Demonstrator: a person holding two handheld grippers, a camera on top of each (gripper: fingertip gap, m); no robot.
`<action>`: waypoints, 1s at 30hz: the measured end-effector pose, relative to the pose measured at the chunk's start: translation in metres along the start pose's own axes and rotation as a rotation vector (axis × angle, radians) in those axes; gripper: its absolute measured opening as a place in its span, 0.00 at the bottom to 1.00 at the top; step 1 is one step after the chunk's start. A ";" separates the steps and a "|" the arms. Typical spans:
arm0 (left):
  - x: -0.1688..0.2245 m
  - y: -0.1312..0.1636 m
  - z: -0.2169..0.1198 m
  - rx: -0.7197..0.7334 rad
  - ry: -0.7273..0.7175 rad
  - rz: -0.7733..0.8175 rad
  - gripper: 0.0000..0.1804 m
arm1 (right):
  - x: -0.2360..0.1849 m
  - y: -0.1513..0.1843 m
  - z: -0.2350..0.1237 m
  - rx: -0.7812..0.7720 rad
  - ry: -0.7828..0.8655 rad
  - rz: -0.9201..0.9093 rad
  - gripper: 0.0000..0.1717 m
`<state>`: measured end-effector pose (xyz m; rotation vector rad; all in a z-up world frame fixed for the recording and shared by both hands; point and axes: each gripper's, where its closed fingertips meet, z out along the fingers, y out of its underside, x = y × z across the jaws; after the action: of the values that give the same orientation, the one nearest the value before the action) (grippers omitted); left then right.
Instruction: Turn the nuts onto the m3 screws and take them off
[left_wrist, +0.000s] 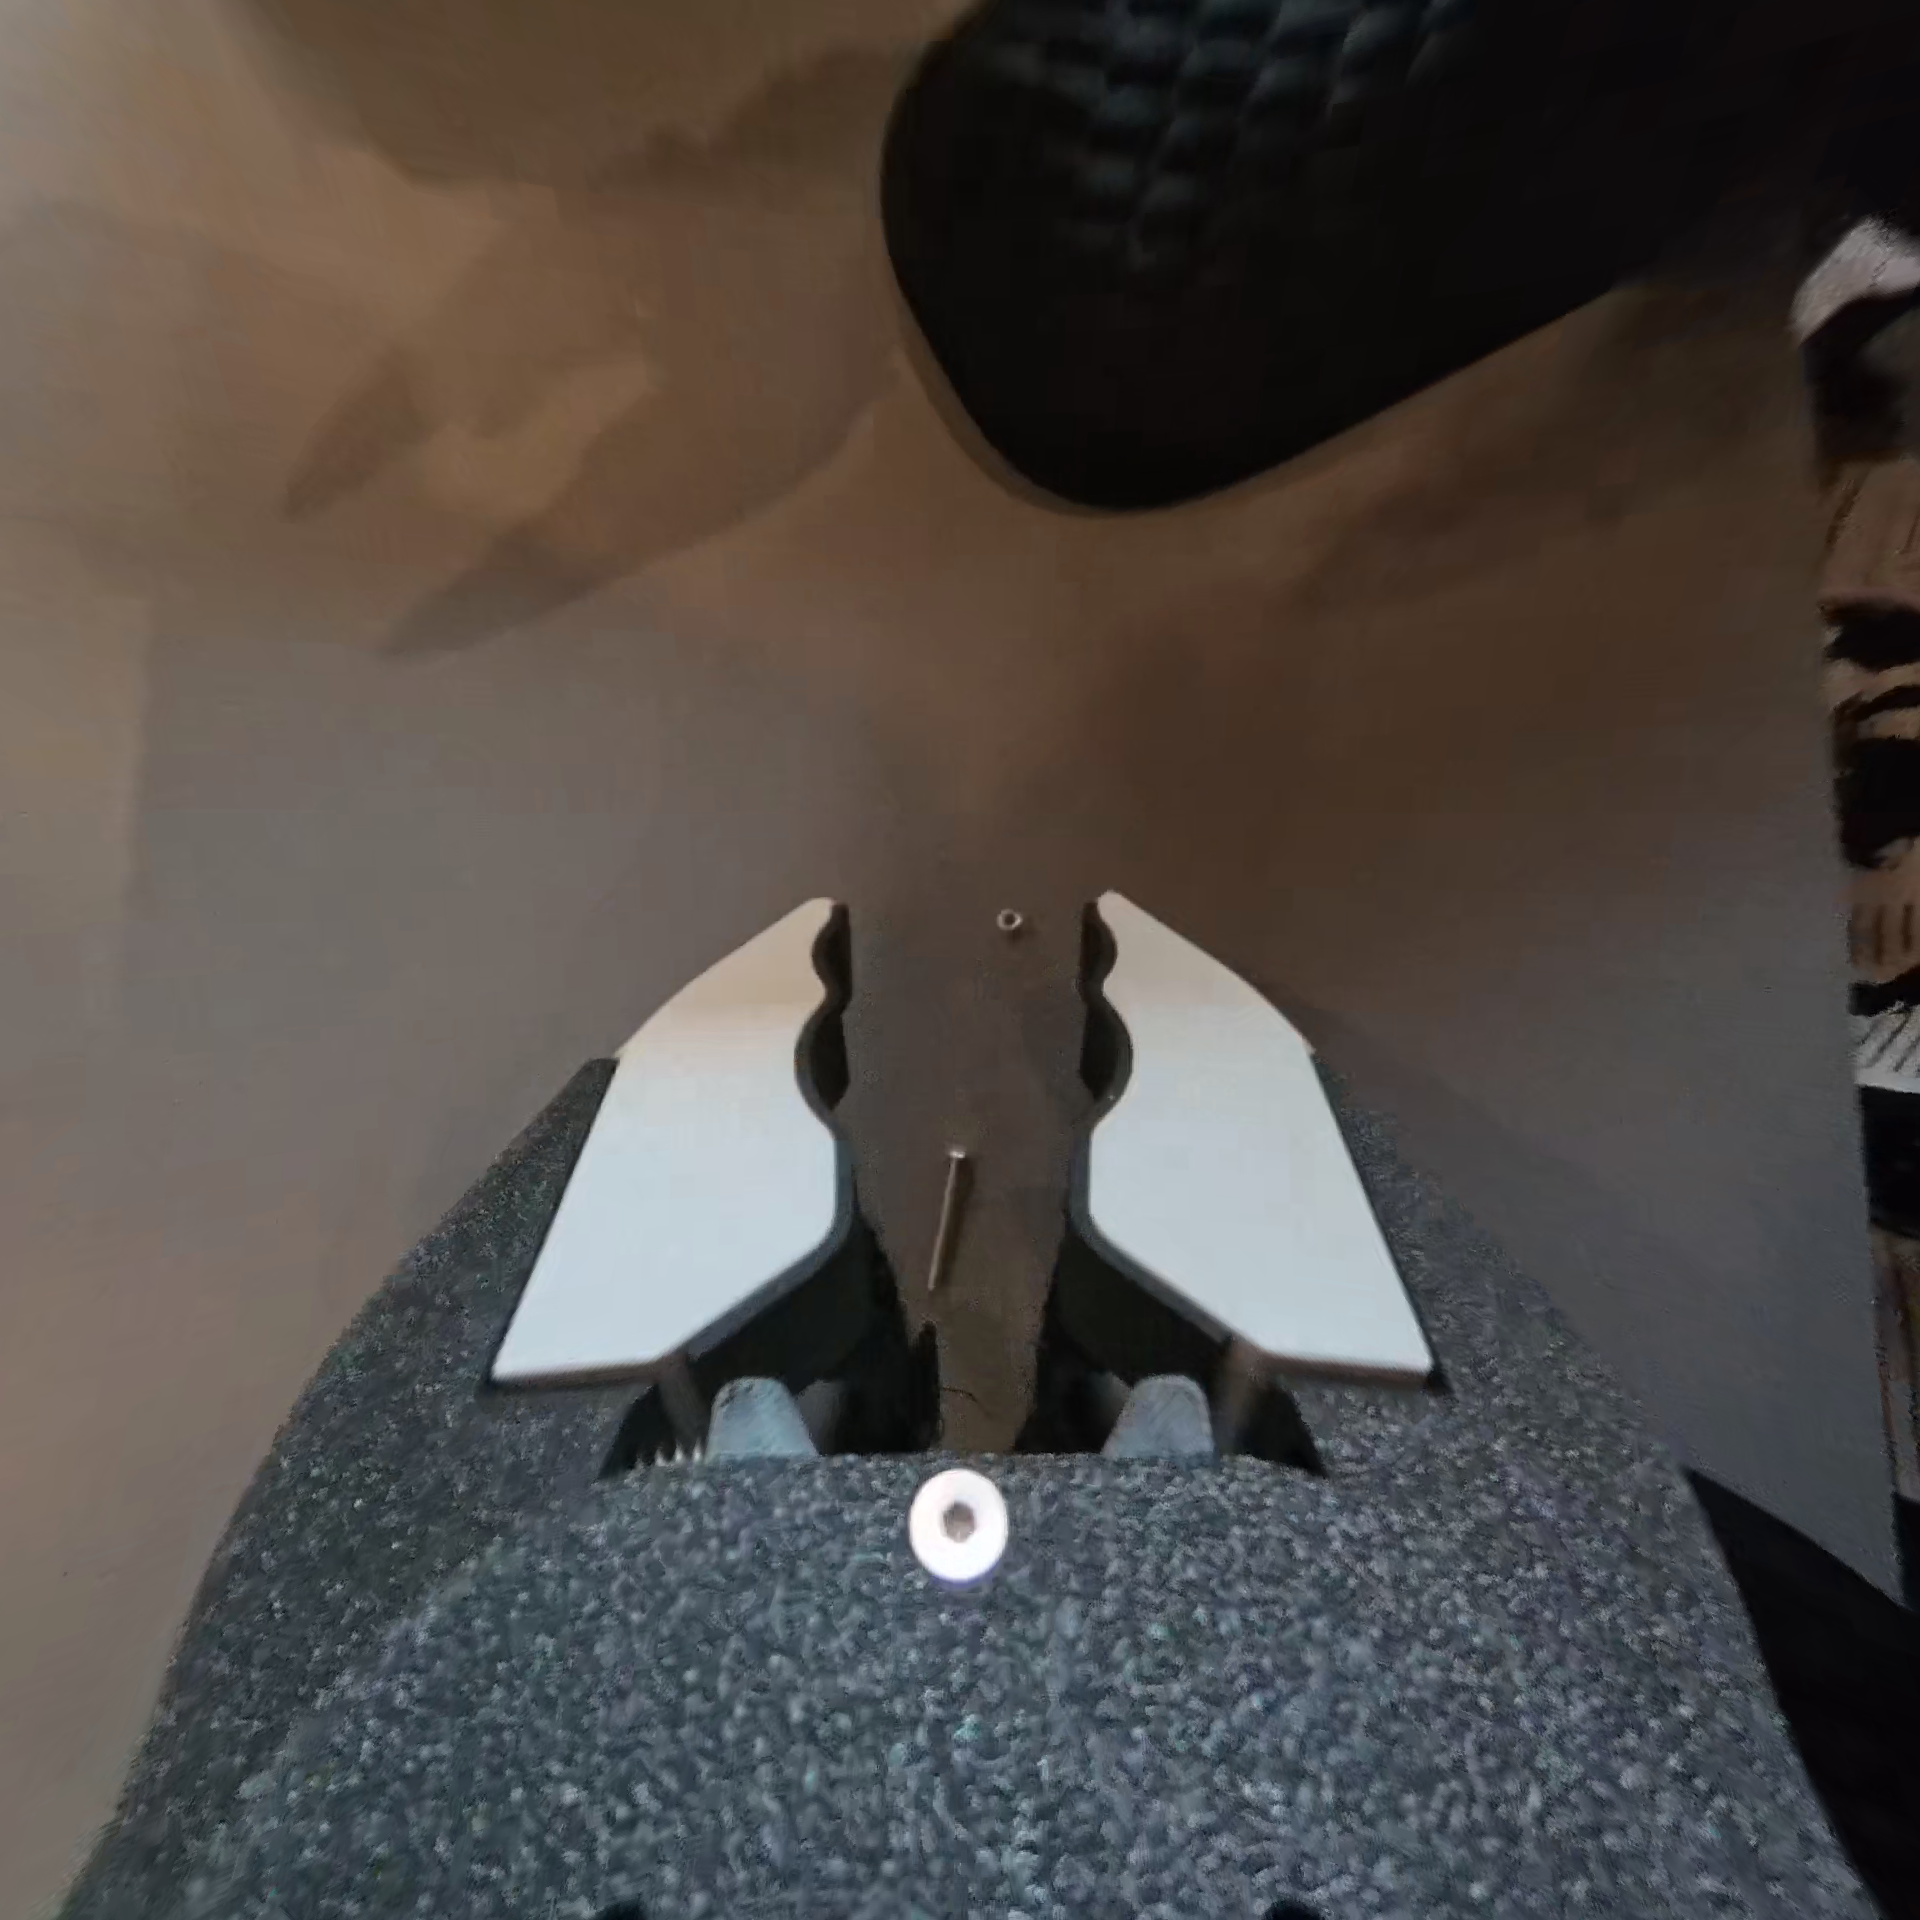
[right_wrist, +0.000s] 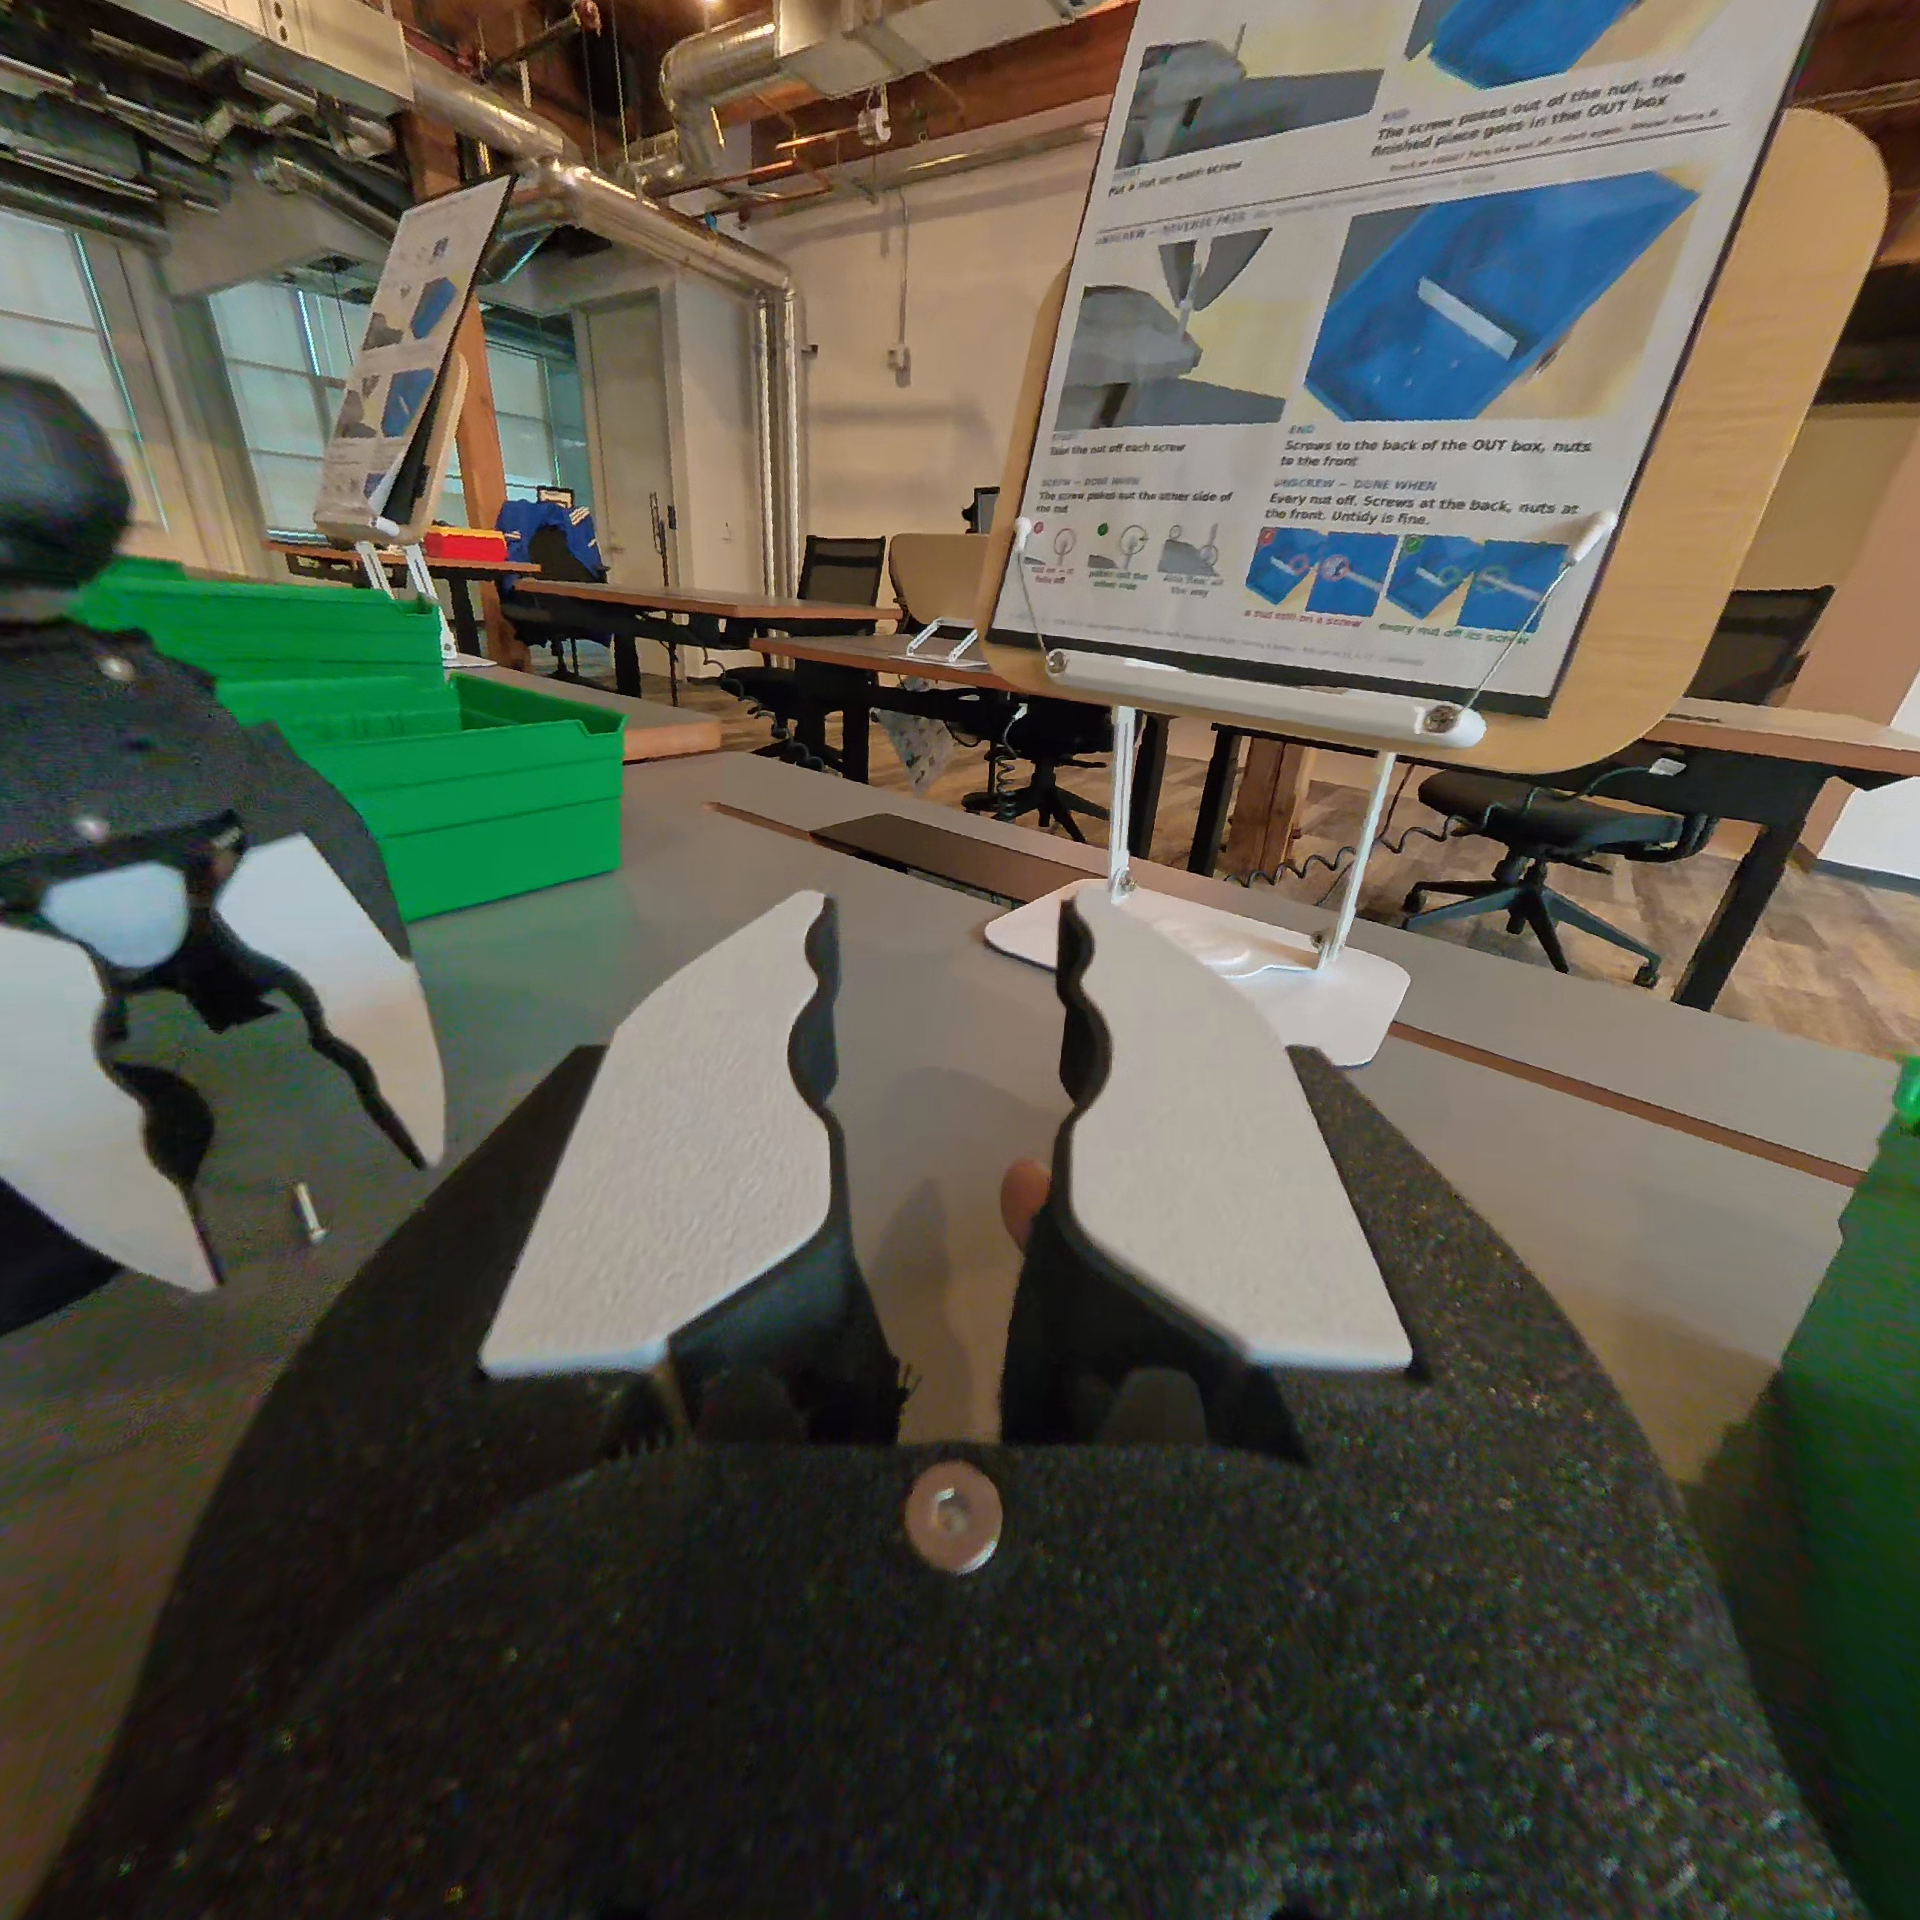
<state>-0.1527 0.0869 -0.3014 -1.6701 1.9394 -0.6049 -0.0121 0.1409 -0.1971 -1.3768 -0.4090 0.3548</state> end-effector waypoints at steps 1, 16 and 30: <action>0.001 -0.005 -0.006 0.063 -0.007 -0.008 0.24 | -0.001 0.002 0.001 -0.009 -0.003 -0.004 0.23; -0.010 -0.075 -0.159 1.311 -0.327 -0.080 0.42 | -0.032 0.018 0.007 -0.105 -0.137 -0.104 0.23; 0.007 -0.021 -0.167 1.211 -0.606 -0.080 0.32 | -0.148 0.058 0.017 -0.763 -0.672 -0.145 0.17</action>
<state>-0.2439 0.0784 -0.1599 -0.9355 0.7418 -0.9020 -0.1507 0.0952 -0.2626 -1.9308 -1.2916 0.5742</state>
